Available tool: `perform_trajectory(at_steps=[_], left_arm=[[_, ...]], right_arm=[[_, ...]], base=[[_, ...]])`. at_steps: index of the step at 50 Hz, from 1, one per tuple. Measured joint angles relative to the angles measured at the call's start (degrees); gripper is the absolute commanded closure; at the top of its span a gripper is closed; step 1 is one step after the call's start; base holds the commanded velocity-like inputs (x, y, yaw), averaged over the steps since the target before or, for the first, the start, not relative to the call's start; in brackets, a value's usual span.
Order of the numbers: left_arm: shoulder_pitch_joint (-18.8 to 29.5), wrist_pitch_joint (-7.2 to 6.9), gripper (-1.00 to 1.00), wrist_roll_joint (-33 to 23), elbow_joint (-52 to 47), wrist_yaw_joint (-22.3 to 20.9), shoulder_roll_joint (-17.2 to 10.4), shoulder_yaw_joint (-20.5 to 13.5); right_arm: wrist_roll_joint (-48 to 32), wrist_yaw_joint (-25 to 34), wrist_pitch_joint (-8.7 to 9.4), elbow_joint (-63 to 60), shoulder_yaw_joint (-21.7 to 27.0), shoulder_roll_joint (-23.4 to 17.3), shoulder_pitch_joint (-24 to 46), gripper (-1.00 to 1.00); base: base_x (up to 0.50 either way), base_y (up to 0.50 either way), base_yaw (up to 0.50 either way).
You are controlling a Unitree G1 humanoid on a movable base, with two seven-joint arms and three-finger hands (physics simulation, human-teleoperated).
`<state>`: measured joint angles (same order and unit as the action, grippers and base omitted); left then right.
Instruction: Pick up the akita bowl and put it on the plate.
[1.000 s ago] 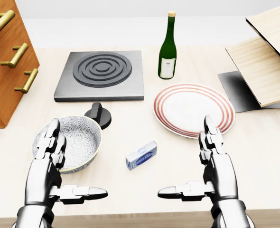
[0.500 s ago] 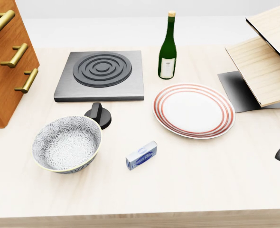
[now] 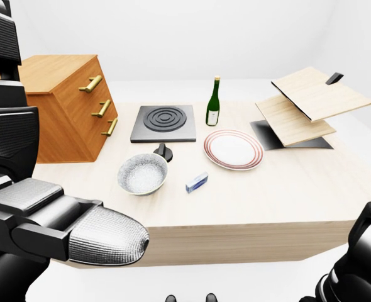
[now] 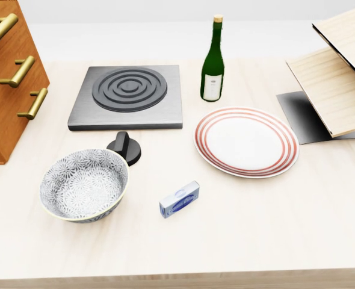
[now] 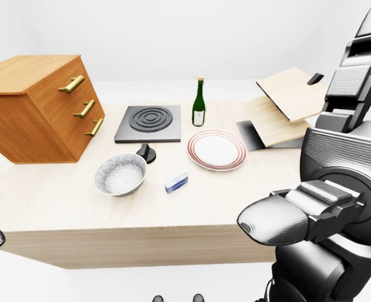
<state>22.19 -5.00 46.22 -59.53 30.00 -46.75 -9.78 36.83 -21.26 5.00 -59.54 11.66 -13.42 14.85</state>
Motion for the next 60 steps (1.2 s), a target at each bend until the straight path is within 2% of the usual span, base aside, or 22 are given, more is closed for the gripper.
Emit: perform_trajectory(at_steps=[20,26,32,37,49,60], left_arm=[[0.21,0.0,-0.96,1.84,-0.41,0.0,-1.7,-0.51],[0.12,0.0,-0.95,2.27,-0.34,0.0,-2.06,-0.58],[0.0,0.0,-0.96,2.38,-0.4,0.0,-2.25,-0.74],[0.05,0.0,-0.96,2.65,-0.43,0.0,-2.43,-0.93],[-0.28,0.0,-0.96,2.73,-0.46,0.0,-2.66,-1.12],[-0.25,0.0,-0.96,3.1,-0.47,0.0,-3.17,-1.13]], right_arm=[[0.79,-0.46,0.0,-0.41,-1.0,-1.31,-0.55,-1.0],[-0.95,-0.04,0.0,-0.26,-1.67,-0.63,-0.52,-1.0],[-7.75,2.95,0.0,0.02,-3.93,1.27,-0.71,-1.0],[-16.5,6.78,0.0,0.57,-7.44,2.99,-1.4,-1.0],[-37.46,19.27,0.0,0.9,-17.38,7.25,-5.15,-1.0],[-50.34,29.85,0.0,2.49,-24.46,10.01,-8.83,-1.0]], base=[[0.49,-0.18,0.0],[0.15,-0.02,0.0],[0.0,0.0,0.0],[0.0,0.0,0.0],[0.0,0.0,0.0],[0.0,0.0,0.0]])
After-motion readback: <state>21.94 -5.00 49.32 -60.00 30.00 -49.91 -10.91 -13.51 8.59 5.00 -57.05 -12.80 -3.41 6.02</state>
